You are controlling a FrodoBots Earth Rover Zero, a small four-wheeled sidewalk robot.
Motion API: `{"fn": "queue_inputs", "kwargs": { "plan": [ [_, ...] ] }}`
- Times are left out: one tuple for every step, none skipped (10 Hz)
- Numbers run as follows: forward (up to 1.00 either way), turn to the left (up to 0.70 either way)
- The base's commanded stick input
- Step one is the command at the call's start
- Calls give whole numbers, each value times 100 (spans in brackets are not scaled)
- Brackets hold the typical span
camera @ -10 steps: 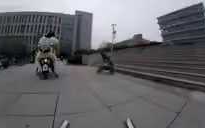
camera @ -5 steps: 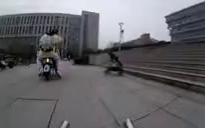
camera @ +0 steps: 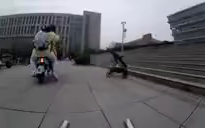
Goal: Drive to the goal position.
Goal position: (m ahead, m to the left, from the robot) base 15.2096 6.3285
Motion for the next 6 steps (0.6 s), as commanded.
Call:
{"fn": "queue_inputs", "kwargs": {
  "plan": [
    [85, 0],
    [85, 34],
    [85, 32],
    [85, 26],
    [85, 10],
    [85, 0]
  ]
}}
